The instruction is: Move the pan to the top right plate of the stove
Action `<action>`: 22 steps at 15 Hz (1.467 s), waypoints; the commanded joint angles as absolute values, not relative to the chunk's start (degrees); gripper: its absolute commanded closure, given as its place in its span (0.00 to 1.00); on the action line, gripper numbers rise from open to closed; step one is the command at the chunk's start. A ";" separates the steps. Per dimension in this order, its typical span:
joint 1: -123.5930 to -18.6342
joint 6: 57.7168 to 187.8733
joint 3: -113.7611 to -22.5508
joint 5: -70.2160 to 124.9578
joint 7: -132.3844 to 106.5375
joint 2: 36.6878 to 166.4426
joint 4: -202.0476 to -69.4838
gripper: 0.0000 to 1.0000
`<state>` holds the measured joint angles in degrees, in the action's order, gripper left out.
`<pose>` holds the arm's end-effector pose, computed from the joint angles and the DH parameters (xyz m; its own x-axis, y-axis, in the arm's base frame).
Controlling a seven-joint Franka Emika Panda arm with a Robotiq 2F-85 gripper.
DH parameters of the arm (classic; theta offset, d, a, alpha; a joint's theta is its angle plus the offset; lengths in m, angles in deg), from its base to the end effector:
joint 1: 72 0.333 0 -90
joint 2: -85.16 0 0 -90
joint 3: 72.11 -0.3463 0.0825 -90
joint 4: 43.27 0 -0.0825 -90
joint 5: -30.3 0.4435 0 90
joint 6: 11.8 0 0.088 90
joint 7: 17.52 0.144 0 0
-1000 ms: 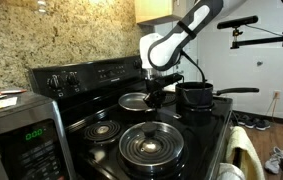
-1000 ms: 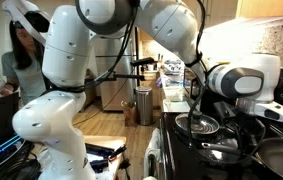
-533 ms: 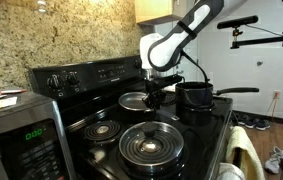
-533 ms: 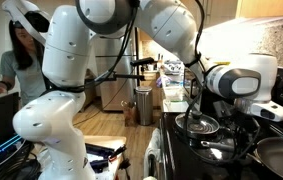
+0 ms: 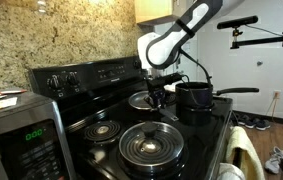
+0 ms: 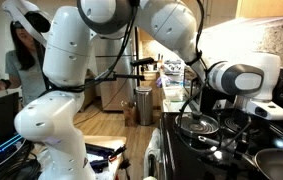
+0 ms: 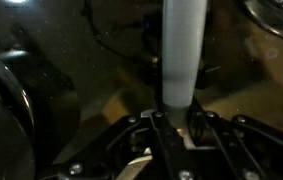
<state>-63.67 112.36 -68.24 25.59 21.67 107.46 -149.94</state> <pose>0.6786 0.0487 0.2573 0.8505 -0.5259 -0.0099 -0.5208 -0.8447 0.1234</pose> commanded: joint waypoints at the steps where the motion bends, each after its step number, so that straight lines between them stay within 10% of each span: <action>1: -63.94 112.64 -68.63 25.79 21.98 107.37 -149.89 0.74; 4: -63.90 113.34 -68.83 26.09 21.97 107.32 -150.00 0.74; 5: -63.83 112.78 -68.70 25.93 22.27 107.55 -149.62 0.94; 14: -63.76 105.05 -65.80 22.78 35.88 108.27 -145.74 0.94; 15: -64.34 107.15 -66.65 23.62 33.16 107.83 -147.46 0.74; 19: -64.35 107.07 -66.56 23.61 33.90 108.06 -147.29 0.74; 20: -64.35 107.07 -66.56 23.61 33.91 108.07 -147.29 0.94; 22: -64.31 105.51 -66.32 24.14 35.56 108.91 -145.66 0.94</action>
<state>-63.60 107.27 -65.78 23.96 33.70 108.23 -147.41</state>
